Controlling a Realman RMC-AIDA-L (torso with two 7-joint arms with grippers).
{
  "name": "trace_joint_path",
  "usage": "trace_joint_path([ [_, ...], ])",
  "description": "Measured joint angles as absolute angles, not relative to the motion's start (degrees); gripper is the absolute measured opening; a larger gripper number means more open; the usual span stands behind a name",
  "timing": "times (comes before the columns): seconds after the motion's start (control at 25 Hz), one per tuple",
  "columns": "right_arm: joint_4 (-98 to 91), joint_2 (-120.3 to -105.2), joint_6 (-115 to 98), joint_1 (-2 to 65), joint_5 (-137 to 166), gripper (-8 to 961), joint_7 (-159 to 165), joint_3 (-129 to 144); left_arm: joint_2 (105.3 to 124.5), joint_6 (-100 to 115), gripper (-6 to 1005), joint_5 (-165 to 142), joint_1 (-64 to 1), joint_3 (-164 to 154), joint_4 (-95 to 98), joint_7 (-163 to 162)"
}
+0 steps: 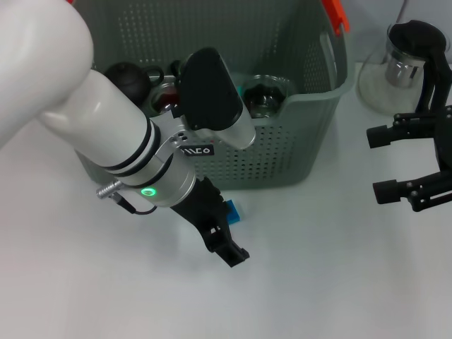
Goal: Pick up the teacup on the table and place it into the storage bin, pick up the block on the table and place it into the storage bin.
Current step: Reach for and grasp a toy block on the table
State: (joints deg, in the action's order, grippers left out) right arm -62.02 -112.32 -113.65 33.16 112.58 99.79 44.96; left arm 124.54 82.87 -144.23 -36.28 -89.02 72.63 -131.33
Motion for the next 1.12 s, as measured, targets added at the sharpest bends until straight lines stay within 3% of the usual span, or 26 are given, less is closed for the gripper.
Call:
trace_joint_path([
  [1.12,-62.49,-111.74,-113.64,33.49,114.53,945,99.84,45.69,124.46,76.76,873,-148.62,-38.49,-92.7,68.38,-142.12],
])
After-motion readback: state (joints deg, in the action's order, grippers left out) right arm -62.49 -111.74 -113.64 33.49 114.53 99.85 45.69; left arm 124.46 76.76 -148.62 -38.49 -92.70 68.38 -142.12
